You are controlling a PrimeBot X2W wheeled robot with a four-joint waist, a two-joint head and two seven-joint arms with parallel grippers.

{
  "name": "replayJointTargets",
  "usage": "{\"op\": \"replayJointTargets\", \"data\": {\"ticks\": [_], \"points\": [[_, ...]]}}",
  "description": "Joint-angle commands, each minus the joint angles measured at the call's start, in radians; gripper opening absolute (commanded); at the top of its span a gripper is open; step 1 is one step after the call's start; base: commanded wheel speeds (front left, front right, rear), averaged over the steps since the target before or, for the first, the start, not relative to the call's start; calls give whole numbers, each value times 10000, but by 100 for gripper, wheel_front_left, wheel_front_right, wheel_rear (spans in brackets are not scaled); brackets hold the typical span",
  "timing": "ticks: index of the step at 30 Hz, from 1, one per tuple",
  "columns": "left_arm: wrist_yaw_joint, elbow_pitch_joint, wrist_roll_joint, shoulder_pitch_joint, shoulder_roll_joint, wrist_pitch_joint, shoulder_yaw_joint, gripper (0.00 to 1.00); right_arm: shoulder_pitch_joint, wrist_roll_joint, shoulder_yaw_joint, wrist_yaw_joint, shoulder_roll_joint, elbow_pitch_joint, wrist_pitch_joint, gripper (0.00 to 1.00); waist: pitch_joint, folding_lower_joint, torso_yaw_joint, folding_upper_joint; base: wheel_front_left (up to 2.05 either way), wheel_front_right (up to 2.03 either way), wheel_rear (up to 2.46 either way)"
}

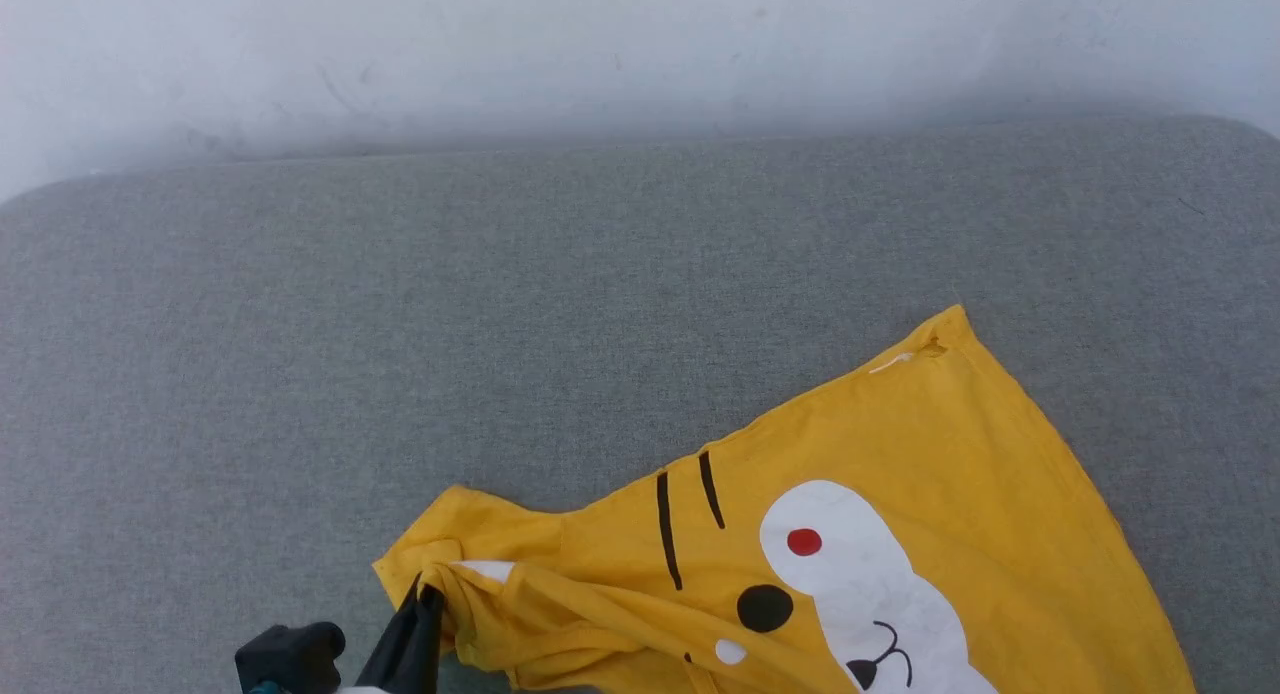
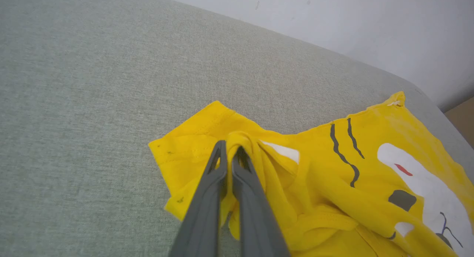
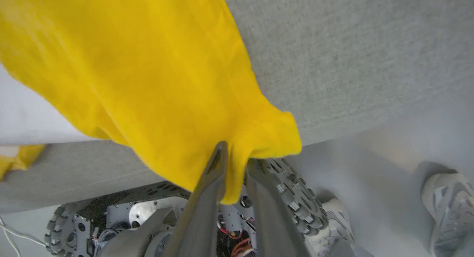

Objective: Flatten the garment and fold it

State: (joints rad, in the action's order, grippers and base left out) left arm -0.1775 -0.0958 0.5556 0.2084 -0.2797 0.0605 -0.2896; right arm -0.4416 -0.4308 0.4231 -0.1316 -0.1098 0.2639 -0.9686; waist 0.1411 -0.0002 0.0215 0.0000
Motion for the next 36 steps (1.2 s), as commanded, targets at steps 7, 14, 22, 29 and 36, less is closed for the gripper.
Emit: {"op": "replayJointTargets", "data": {"ticks": [7, 14, 22, 29, 36], "points": [[-7, -4, 80, -88, -21, -32, -17, 0, 1911, -658, 497, 9, 106, 257, 3300, 100, 215, 2, 64, 0, 0, 0, 0], [87, -133, 13, -576, 104, 49, -180, 0, 5194, -145, -766, 9, -931, -1927, 5500, 100, 968, 2, 384, 0, 0, 0, 0], [439, -19, -38, -1429, 354, 197, -527, 0, 8787, -242, -3592, 9, -2316, -5315, 3817, 100, 1909, 2, 1155, 0, 0, 0, 0], [661, 341, 0, -1892, 591, 437, -707, 0, 10277, -705, -5533, 9, -2918, -7195, 1811, 100, 2303, 2, 1583, 0, 0, 0, 0], [696, 620, 53, -1923, 617, 558, -715, 0, 10178, -1124, -6638, 9, -3035, -8249, -525, 0, 2138, 2, 1629, 0, 0, 0, 0]]}}
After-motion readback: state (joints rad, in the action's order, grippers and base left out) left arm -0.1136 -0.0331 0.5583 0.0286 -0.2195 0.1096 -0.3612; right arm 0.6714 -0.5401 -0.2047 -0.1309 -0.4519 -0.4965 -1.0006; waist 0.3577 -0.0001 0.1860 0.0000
